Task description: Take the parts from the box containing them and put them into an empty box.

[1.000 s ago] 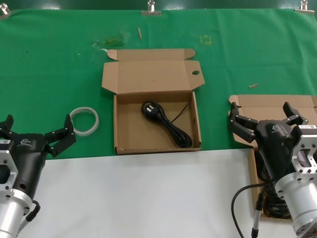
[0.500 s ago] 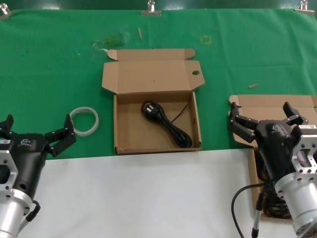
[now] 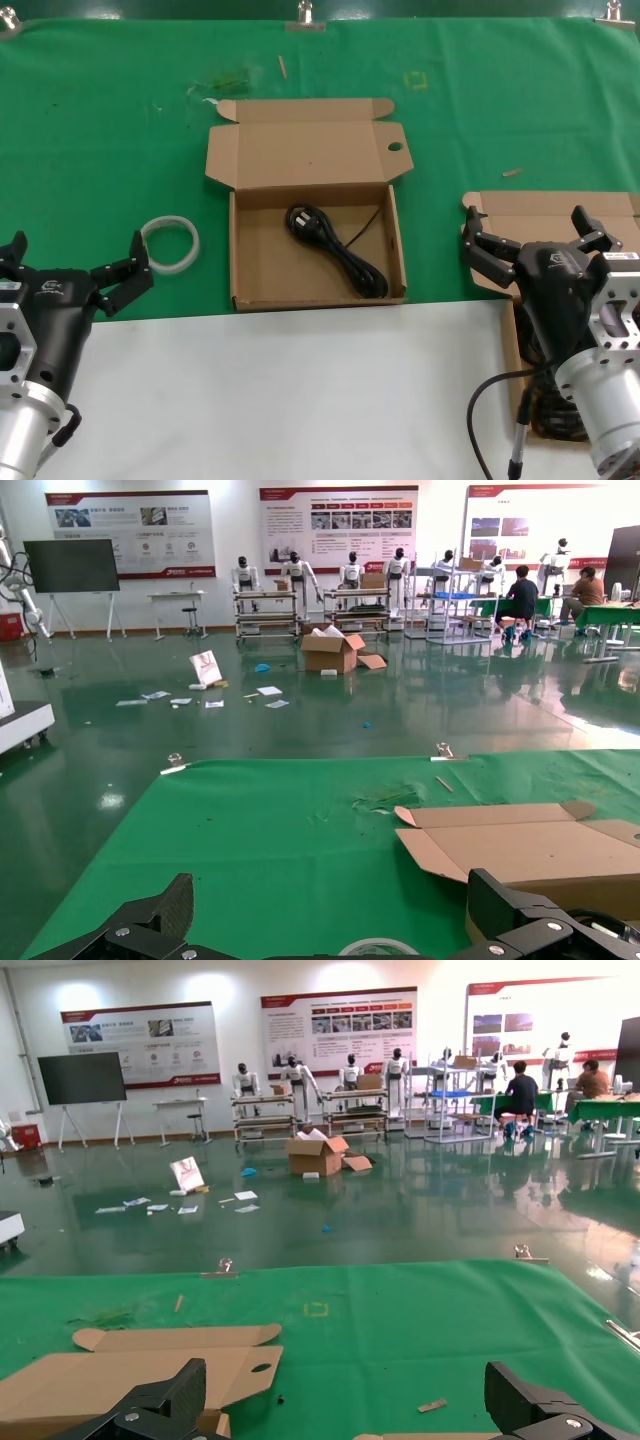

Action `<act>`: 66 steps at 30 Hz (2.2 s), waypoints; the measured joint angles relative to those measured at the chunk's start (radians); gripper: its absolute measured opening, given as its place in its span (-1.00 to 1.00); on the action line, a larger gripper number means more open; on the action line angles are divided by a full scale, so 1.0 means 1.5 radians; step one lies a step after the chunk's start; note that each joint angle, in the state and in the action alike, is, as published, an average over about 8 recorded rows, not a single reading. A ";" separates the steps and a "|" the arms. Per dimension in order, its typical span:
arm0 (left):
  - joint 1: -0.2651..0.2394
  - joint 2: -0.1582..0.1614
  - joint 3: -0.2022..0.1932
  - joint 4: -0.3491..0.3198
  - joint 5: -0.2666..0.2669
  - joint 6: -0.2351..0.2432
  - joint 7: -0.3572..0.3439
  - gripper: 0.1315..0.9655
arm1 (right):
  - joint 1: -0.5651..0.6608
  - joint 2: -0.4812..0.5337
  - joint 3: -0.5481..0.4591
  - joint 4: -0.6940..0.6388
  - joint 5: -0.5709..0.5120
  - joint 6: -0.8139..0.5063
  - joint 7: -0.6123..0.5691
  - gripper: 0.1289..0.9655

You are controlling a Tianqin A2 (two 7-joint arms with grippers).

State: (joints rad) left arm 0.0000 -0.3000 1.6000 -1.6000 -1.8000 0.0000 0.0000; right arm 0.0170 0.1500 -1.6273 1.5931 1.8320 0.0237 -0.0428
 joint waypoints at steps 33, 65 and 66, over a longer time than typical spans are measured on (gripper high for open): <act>0.000 0.000 0.000 0.000 0.000 0.000 0.000 1.00 | 0.000 0.000 0.000 0.000 0.000 0.000 0.000 1.00; 0.000 0.000 0.000 0.000 0.000 0.000 0.000 1.00 | 0.000 0.000 0.000 0.000 0.000 0.000 0.000 1.00; 0.000 0.000 0.000 0.000 0.000 0.000 0.000 1.00 | 0.000 0.000 0.000 0.000 0.000 0.000 0.000 1.00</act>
State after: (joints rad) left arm 0.0000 -0.3000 1.6000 -1.6000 -1.8000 0.0000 0.0000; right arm 0.0170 0.1500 -1.6273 1.5931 1.8320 0.0237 -0.0429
